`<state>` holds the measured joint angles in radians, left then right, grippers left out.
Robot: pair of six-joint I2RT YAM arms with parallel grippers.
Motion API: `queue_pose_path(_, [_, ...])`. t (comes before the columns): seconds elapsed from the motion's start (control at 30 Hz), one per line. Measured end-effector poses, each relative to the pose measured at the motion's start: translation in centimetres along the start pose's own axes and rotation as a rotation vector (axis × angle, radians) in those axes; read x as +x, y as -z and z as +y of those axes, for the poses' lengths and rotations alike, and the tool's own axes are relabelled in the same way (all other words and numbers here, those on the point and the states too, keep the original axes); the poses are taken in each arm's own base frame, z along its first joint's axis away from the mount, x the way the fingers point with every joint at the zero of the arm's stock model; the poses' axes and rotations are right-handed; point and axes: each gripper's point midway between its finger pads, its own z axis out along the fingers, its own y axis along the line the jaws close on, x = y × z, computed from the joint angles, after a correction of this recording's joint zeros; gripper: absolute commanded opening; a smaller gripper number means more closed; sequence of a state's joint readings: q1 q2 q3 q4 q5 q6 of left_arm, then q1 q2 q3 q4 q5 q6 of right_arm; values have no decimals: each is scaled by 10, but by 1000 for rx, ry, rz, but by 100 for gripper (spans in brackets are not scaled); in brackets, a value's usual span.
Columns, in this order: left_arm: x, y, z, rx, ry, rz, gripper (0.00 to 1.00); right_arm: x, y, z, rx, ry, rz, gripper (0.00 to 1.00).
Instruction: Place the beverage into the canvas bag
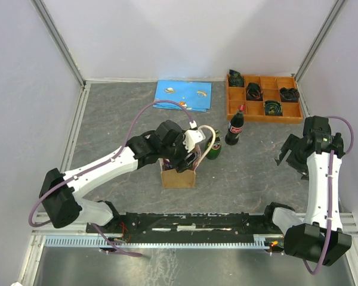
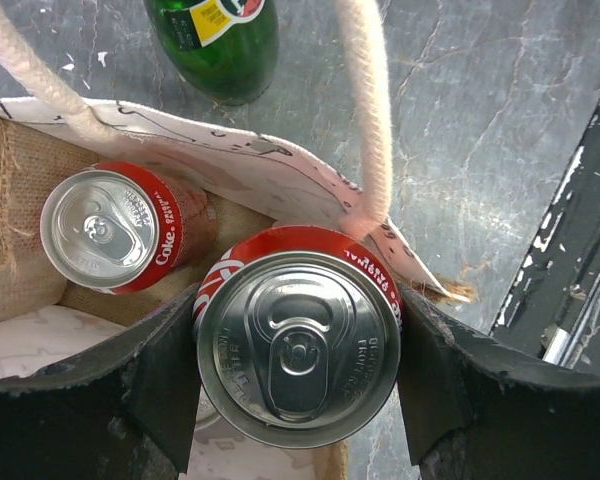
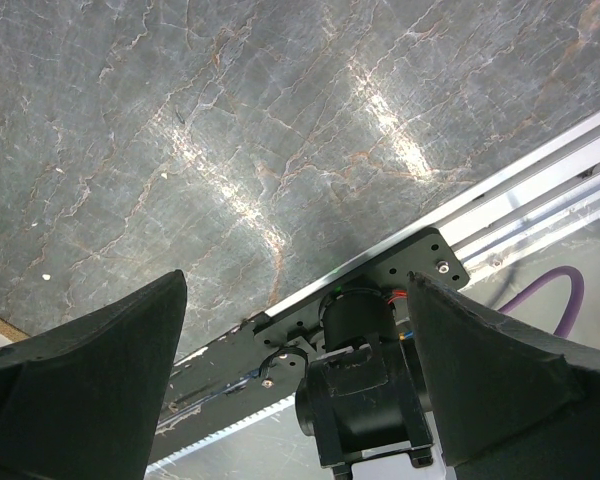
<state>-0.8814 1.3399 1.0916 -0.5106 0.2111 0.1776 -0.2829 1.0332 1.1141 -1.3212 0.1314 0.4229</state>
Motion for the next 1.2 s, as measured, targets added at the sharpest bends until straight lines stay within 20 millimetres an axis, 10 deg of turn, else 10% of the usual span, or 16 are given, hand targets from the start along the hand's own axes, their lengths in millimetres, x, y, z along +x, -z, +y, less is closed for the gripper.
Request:
queue_pose_path(0.37, [21,-37,13,-38,2,61,3,0,0,0,0,0,0,99])
queue_pose_path(1.2, [40,-50,26,-133,-11,-44,3,4,1,-2,7,1,17,99])
